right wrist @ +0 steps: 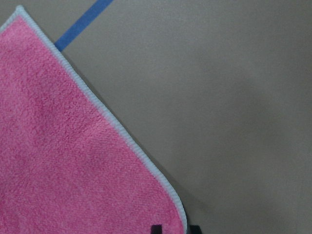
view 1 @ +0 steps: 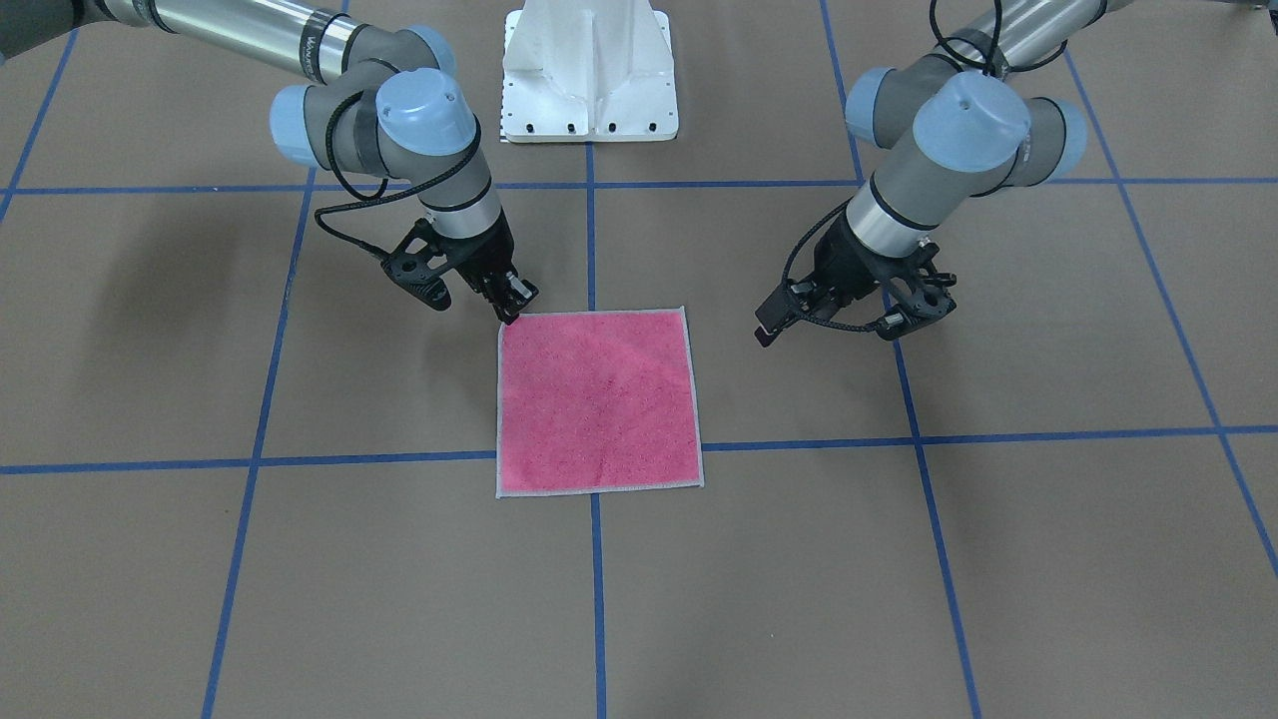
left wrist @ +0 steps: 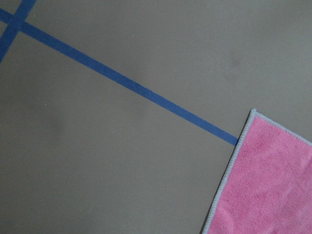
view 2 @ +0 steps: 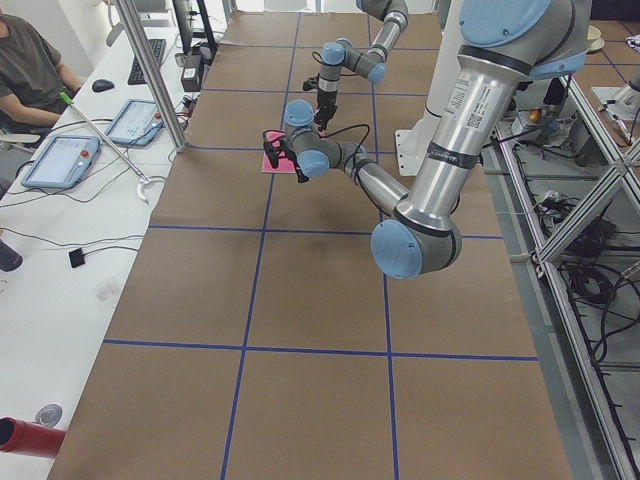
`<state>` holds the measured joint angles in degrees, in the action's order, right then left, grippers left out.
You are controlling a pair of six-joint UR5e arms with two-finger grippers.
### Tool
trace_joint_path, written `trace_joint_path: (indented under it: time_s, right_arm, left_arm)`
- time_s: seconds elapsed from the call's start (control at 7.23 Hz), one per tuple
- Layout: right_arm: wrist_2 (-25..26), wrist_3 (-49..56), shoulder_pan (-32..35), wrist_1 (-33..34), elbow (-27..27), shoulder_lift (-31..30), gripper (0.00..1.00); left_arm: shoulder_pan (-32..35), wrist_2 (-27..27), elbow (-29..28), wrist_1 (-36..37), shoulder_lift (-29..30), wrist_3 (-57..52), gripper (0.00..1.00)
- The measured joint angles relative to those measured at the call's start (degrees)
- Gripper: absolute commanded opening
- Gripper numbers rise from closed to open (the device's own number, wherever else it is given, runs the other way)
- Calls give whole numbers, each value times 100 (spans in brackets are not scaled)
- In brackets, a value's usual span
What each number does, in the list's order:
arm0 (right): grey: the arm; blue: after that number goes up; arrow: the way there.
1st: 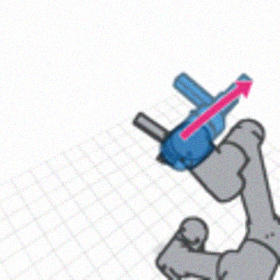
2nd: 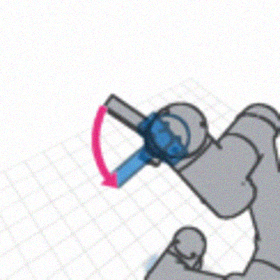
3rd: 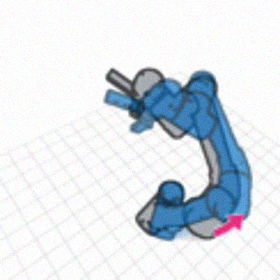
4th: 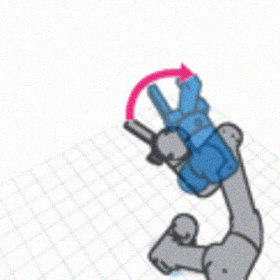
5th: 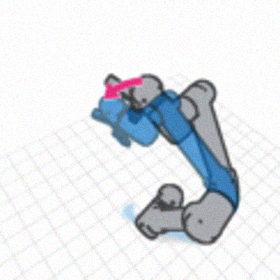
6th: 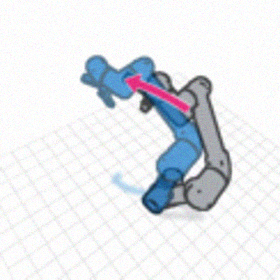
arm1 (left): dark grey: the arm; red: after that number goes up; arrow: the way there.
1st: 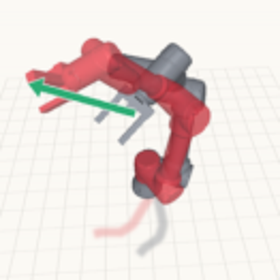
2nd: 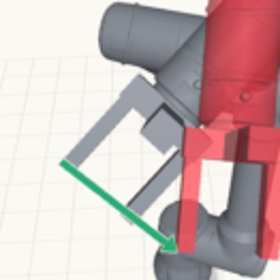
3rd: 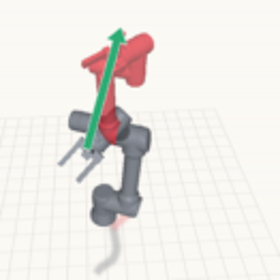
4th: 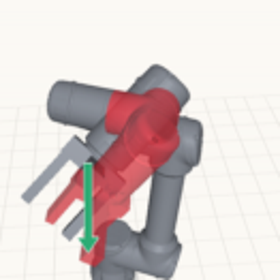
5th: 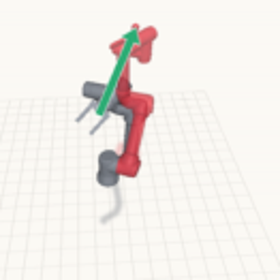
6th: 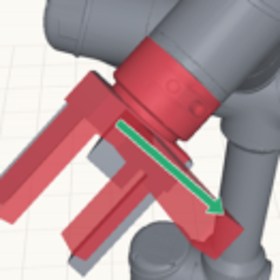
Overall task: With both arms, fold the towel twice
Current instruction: 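Position the right gripper at the near corner while the left gripper hovers, then lower the left gripper to the other near corner while the right gripper holds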
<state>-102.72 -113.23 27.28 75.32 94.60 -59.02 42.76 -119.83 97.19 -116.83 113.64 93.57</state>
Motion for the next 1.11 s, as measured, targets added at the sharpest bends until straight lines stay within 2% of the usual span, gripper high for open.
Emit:
trace_joint_path:
  time_s: [0.42, 0.69, 0.97, 1.11]
  right_arm:
    - [127, 20, -46, 2, 69, -74, 0]
    - [139, 28, -80, 11, 418, -286, 0]
    - [146, 29, -211, 24, 816, -543, 0]
    - [152, 29, -261, 25, 894, -596, 0]
  left_arm:
    - [-23, 1, -42, 8, 54, 12, 100]
    - [-108, 91, -30, 11, 87, 222, 100]
    - [-566, 731, 33, 25, 121, 641, 99]
    - [-855, 1071, 45, 35, 153, 824, 93]
